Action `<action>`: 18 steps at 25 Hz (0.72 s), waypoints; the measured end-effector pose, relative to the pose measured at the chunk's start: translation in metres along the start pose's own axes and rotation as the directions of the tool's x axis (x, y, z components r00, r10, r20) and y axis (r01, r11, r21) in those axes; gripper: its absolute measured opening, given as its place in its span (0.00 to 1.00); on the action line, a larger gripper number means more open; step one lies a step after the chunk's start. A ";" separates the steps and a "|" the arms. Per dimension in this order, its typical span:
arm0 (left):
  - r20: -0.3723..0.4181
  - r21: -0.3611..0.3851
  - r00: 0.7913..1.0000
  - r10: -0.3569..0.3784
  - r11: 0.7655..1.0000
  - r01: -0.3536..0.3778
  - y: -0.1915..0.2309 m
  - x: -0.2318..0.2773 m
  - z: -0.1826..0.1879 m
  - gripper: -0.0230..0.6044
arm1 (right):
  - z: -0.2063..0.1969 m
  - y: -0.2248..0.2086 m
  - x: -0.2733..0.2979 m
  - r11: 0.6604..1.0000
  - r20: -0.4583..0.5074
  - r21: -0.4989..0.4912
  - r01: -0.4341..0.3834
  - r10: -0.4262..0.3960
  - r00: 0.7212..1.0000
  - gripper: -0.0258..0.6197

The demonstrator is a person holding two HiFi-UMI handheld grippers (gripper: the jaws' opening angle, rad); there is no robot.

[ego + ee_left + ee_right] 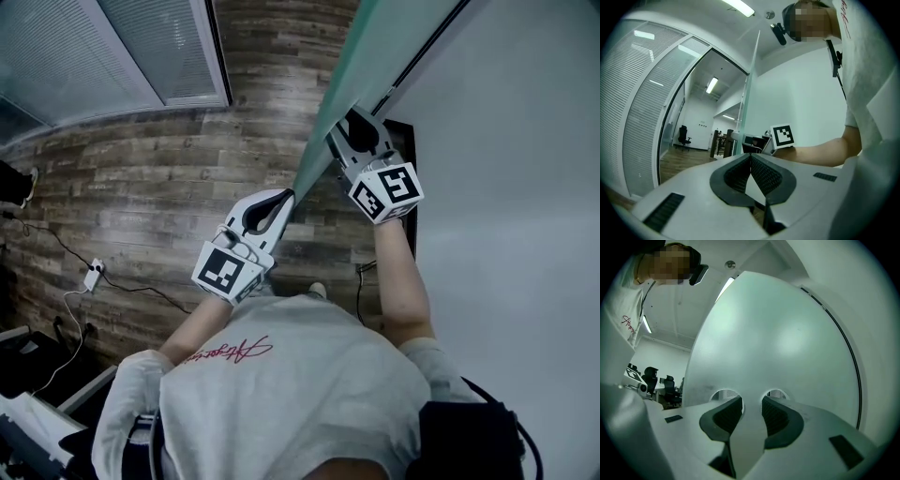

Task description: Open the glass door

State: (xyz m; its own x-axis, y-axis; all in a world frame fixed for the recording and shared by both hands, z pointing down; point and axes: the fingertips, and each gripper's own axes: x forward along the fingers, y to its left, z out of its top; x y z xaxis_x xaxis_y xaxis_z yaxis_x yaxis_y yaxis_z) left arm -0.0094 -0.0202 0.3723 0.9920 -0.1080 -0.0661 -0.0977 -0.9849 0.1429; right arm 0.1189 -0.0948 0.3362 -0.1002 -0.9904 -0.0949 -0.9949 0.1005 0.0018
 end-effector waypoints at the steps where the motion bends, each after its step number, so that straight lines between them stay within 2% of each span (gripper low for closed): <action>1: -0.002 -0.001 1.000 0.008 1.000 -0.008 -0.009 0.002 -0.004 0.06 | -0.001 -0.002 -0.007 1.000 -0.001 -0.001 -0.009 0.009 1.000 0.26; 7: 0.014 0.008 0.998 0.066 0.998 -0.066 -0.063 0.005 -0.015 0.06 | 0.001 -0.004 -0.051 0.998 -0.006 -0.001 -0.061 0.061 0.998 0.26; 13: 0.024 -0.014 0.993 0.113 0.993 -0.113 -0.103 0.016 -0.031 0.06 | -0.001 -0.009 -0.082 0.993 -0.011 0.003 -0.114 0.114 0.993 0.26; 18: 0.017 0.005 0.996 0.083 0.996 -0.083 -0.127 0.032 -0.031 0.06 | 0.000 -0.021 -0.108 0.992 -0.026 0.005 -0.129 0.129 0.991 0.26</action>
State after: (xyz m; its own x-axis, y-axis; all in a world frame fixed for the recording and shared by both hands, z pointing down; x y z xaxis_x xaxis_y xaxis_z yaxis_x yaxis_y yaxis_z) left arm 0.0371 0.1055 0.3826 0.9789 -0.1920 -0.0707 -0.1805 -0.9732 0.1427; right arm 0.1507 0.0098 0.3462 -0.2279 -0.9713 -0.0685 -0.9737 0.2278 0.0090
